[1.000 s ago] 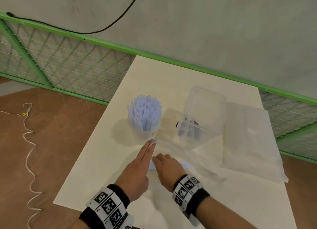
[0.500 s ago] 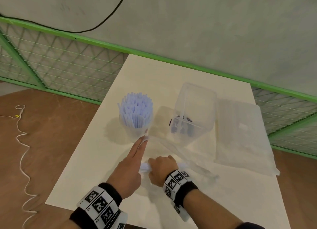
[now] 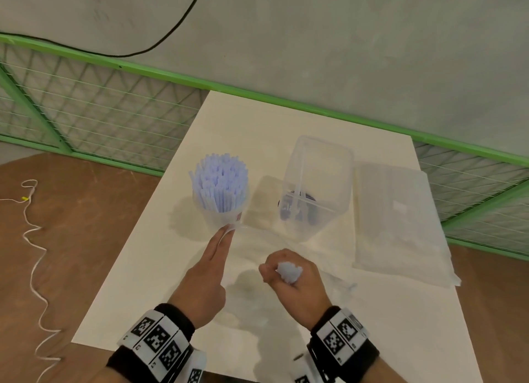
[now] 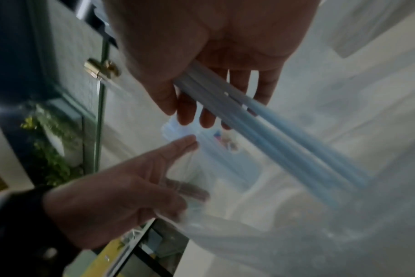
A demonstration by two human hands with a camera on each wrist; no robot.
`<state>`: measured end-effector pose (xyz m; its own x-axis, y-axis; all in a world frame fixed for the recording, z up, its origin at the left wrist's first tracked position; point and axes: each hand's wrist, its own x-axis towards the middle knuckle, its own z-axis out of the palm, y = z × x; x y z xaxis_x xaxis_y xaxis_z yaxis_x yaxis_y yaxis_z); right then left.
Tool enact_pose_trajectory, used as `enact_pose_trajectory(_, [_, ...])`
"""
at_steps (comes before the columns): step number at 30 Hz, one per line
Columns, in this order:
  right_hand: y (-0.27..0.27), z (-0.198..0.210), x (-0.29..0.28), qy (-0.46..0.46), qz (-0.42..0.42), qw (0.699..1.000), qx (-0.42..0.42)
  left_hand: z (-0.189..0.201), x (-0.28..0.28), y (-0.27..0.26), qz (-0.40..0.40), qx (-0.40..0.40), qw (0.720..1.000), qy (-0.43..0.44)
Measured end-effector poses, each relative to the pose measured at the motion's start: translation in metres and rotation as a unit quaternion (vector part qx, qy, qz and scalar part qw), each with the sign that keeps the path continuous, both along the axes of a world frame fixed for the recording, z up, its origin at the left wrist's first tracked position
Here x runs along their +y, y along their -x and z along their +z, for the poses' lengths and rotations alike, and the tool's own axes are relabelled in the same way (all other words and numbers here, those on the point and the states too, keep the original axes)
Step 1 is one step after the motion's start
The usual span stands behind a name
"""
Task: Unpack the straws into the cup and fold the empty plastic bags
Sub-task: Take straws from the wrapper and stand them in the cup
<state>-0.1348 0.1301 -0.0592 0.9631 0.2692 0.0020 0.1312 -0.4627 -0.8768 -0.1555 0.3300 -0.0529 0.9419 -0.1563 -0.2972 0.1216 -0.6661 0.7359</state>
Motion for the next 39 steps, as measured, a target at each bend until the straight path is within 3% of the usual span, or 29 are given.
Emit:
enact_pose_trajectory(3, [0.0,-0.006,0.001,-0.042,-0.064,0.995,0.065,-0.002,-0.001,0.0,-0.003,-0.009,1.0,-0.002])
enact_pose_trajectory(10, [-0.004,-0.013,-0.012,0.102,-0.063,0.992,0.041,-0.001,0.001,-0.001,-0.019,-0.033,0.999,0.001])
enact_pose_trajectory(13, [-0.007,0.0,-0.012,0.078,-0.06,0.994,0.046,0.003,0.009,0.002,-0.065,-0.032,0.997,0.018])
enact_pose_trajectory(16, [-0.018,0.041,-0.008,-0.003,-0.049,0.998,0.039,0.006,0.022,0.006,-0.117,-0.037,0.992,0.039])
enact_pose_trajectory(21, [-0.057,0.134,0.0,-0.109,-0.027,0.992,-0.058,-0.008,0.042,0.008,-0.151,-0.168,0.974,-0.029])
enact_pose_trajectory(24, [-0.083,0.161,0.017,-0.094,-0.001,0.991,-0.098,-0.016,0.043,0.005,-0.168,-0.237,0.949,-0.119])
enact_pose_trajectory(27, [-0.105,0.161,0.043,-0.062,0.003,0.994,-0.092,-0.034,0.032,-0.001,-0.227,-0.307,0.893,-0.239])
enact_pose_trajectory(29, [-0.114,0.155,0.058,-0.024,0.018,0.995,-0.095,-0.049,0.03,-0.006,-0.287,-0.295,0.859,-0.304])
enact_pose_trajectory(31, [-0.12,0.15,0.069,0.002,0.035,0.995,-0.093,-0.055,0.03,-0.011,-0.328,-0.226,0.845,-0.357])
enact_pose_trajectory(35, [-0.129,0.132,0.079,0.041,0.062,0.994,-0.078,-0.049,0.039,-0.012,-0.338,-0.062,0.868,-0.358])
enact_pose_trajectory(39, [-0.135,0.098,0.087,0.037,0.087,0.991,-0.095,-0.021,0.054,-0.007,-0.228,-0.201,0.934,-0.186])
